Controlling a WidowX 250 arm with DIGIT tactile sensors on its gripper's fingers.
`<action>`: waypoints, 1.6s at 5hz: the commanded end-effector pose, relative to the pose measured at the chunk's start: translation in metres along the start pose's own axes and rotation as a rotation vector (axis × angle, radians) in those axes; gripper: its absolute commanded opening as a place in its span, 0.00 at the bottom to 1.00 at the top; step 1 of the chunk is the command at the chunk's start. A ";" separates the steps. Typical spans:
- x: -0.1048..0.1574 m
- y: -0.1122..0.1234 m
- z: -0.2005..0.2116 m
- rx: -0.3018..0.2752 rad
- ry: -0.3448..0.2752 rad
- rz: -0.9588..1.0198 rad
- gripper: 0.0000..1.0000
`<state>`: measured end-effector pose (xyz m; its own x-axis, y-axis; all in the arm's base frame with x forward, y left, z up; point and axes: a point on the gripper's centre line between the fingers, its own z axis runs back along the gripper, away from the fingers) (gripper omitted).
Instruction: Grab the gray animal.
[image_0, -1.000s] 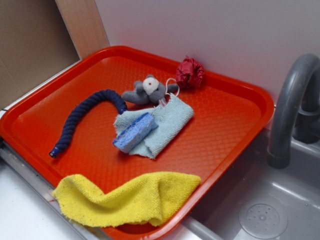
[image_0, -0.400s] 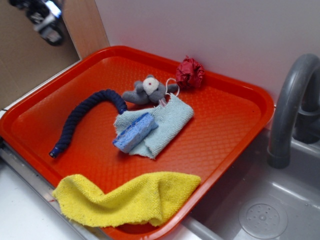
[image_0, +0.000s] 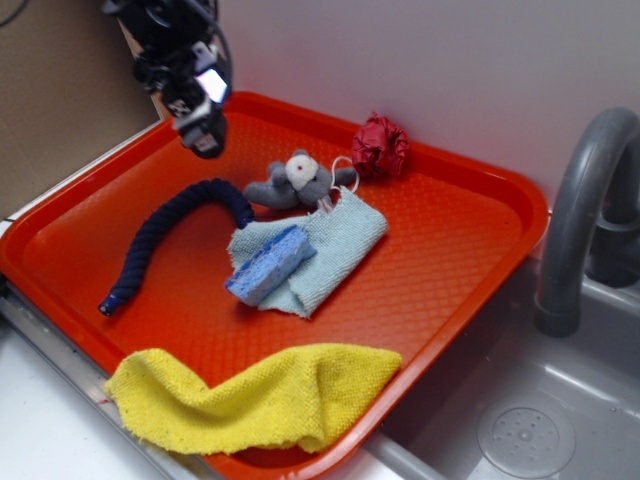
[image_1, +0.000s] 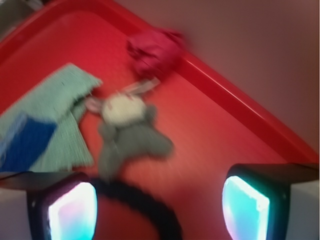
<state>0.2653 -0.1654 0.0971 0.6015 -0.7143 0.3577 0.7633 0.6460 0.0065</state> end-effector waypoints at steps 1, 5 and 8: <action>0.031 -0.035 -0.030 -0.023 0.035 -0.099 1.00; 0.028 -0.041 -0.061 0.002 0.195 -0.014 0.00; 0.009 -0.021 0.047 0.173 0.274 0.505 0.00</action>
<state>0.2435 -0.1601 0.1221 0.9382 -0.3447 0.0315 0.3415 0.9366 0.0784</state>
